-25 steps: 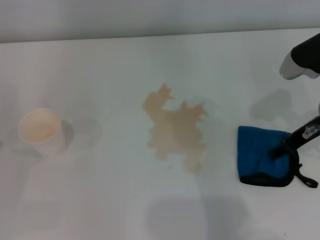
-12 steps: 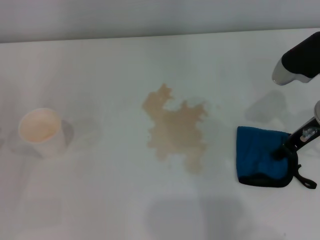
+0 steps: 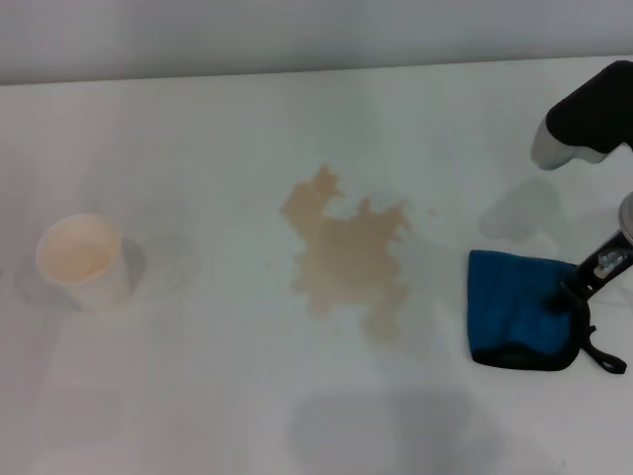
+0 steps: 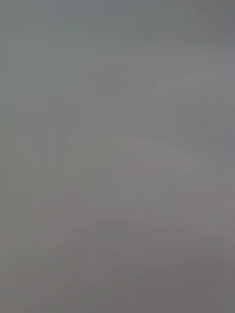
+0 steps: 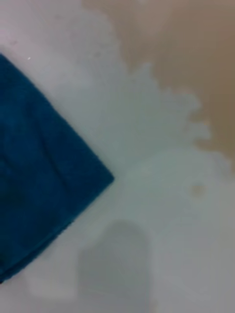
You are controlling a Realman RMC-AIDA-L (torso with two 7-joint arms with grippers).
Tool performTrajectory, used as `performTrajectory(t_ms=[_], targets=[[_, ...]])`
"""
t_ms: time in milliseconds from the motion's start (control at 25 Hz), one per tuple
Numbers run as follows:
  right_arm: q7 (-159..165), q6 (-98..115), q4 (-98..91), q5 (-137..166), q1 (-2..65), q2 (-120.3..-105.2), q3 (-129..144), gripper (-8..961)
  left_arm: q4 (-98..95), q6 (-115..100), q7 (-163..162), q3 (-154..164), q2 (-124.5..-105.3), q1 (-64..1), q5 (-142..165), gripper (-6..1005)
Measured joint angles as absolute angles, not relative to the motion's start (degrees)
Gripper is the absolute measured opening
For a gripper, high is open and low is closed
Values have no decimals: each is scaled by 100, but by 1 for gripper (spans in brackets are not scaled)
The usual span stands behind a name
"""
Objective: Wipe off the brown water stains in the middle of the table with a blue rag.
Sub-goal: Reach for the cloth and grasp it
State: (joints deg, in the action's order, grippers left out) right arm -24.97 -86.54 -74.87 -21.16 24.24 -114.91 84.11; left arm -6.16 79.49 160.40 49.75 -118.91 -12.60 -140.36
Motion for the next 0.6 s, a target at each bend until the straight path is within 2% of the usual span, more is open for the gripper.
performTrajectory(t_ms=[600], targets=[[-2469, -8610, -7156, -1983, 2612, -11519, 8540, 482, -624, 7883, 16040, 4974, -11891, -1283, -14107, 892]])
